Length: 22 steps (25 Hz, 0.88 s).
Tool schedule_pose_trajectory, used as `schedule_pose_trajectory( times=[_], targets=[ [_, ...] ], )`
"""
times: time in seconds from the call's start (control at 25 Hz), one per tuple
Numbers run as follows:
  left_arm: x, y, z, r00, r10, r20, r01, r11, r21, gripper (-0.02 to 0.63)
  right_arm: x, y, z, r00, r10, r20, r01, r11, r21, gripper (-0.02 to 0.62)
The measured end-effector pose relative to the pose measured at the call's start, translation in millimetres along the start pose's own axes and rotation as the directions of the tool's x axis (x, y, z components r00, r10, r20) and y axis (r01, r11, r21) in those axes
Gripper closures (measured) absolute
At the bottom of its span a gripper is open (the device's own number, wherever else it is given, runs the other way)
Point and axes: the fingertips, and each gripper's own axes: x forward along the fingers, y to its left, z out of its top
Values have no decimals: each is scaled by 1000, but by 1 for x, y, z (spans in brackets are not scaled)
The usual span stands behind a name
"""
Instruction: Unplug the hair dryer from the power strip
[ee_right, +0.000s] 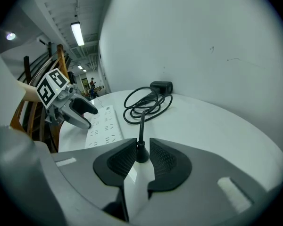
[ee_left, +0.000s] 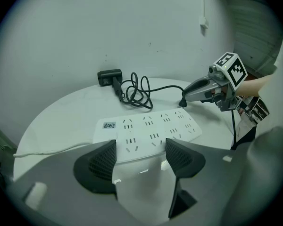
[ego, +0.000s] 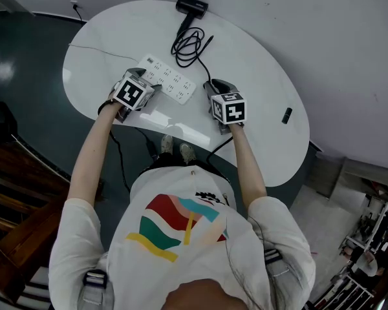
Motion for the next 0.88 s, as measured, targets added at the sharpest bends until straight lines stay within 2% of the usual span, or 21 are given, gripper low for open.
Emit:
schedule_pose_trajectory(
  times=[0.24, 0.4, 0.48, 0.6, 0.68, 0.76, 0.8, 0.84, 0.88],
  targets=[
    [0, 0, 1, 1000, 4, 10, -4, 1000, -3, 282, -7, 2, 3, 1000, 10, 19, -10, 1000, 3, 491],
    [2, -1, -5, 1000, 4, 23, -3, 1000, -11, 295, -20, 8, 15, 998, 19, 64, -20, 1000, 9, 486],
    [-3, 1, 1, 999, 30, 32, -29, 1000, -4, 295, -27, 11, 28, 995, 24, 95, -23, 1000, -9, 489],
    [-19, 8, 28, 985, 104, 137, -103, 995, -11, 322, -44, 10, 68, 981, -7, 191, 13, 999, -32, 497],
    [-38, 9, 54, 963, 137, 231, -135, 991, -24, 330, -64, 11, 104, 956, -38, 292, 49, 998, -32, 506],
    [-67, 11, 80, 920, 204, 333, -195, 979, -62, 386, -87, 18, 141, 919, -50, 391, 67, 997, -30, 512],
    [-84, 14, 92, 887, 255, 386, -233, 967, -102, 454, -100, 23, 158, 898, -50, 438, 71, 997, -31, 517],
    [-104, 16, 103, 845, 306, 438, -266, 952, -151, 541, -112, 29, 174, 874, -48, 483, 73, 997, -33, 522],
    [-124, 17, 112, 801, 349, 486, -286, 937, -202, 599, -124, 36, 187, 851, -43, 524, 73, 997, -37, 525]
  ],
)
